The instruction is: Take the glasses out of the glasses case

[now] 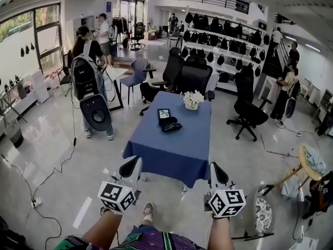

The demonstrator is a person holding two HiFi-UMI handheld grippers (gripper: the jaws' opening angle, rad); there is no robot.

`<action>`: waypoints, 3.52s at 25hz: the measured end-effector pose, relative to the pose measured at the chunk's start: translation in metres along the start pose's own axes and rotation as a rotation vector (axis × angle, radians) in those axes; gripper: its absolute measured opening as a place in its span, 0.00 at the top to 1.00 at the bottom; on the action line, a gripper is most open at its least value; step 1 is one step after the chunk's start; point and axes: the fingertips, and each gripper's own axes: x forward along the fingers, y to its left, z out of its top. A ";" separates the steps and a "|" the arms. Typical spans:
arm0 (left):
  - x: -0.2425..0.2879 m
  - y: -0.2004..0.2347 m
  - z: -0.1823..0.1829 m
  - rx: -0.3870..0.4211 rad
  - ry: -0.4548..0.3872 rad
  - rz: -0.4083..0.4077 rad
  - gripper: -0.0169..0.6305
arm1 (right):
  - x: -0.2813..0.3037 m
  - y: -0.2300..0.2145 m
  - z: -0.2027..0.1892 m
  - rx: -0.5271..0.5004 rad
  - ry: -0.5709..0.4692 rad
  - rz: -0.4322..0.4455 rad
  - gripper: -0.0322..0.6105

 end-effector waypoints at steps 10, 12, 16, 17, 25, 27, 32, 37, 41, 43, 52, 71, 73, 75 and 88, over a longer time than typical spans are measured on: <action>0.020 0.015 -0.014 -0.004 0.033 0.002 0.95 | 0.037 -0.003 -0.017 0.001 0.035 0.011 0.95; 0.029 0.020 -0.015 -0.001 0.037 0.001 0.95 | 0.045 -0.005 -0.019 0.005 0.031 0.017 0.95; 0.051 0.030 -0.016 -0.012 0.046 -0.008 0.95 | 0.066 -0.015 -0.019 0.083 0.033 0.023 0.95; 0.057 0.034 -0.015 -0.016 0.047 -0.009 0.95 | 0.074 -0.018 -0.019 0.116 0.034 0.027 0.95; 0.116 0.071 -0.023 -0.031 0.057 -0.043 0.95 | 0.146 -0.037 -0.010 0.086 0.034 0.006 0.95; 0.133 0.082 -0.025 -0.029 0.060 -0.047 0.95 | 0.166 -0.044 -0.010 0.073 0.038 -0.003 0.95; 0.175 0.115 -0.024 -0.037 0.053 -0.058 0.95 | 0.215 -0.051 -0.008 0.051 0.041 -0.017 0.95; 0.216 0.136 -0.031 -0.035 0.058 -0.098 0.95 | 0.257 -0.065 -0.006 0.024 0.042 -0.053 0.95; 0.242 0.160 -0.030 -0.043 0.064 -0.121 0.95 | 0.289 -0.062 0.002 0.007 0.043 -0.071 0.95; 0.251 0.174 -0.029 -0.050 0.064 -0.131 0.95 | 0.305 -0.059 0.005 0.002 0.039 -0.080 0.95; 0.288 0.228 -0.036 -0.070 0.070 -0.166 0.95 | 0.370 -0.039 0.002 -0.020 0.041 -0.105 0.95; 0.343 0.256 -0.051 -0.076 0.064 -0.172 0.95 | 0.407 -0.063 -0.011 -0.053 0.074 -0.124 0.95; 0.350 0.261 -0.051 -0.079 0.057 -0.150 0.95 | 0.420 -0.065 -0.010 -0.057 0.070 -0.102 0.95; 0.361 0.264 -0.051 -0.081 0.046 -0.131 0.95 | 0.435 -0.071 -0.008 -0.065 0.066 -0.078 0.95; 0.425 0.256 -0.053 -0.025 0.045 -0.052 0.95 | 0.513 -0.122 -0.007 -0.037 0.055 0.076 0.93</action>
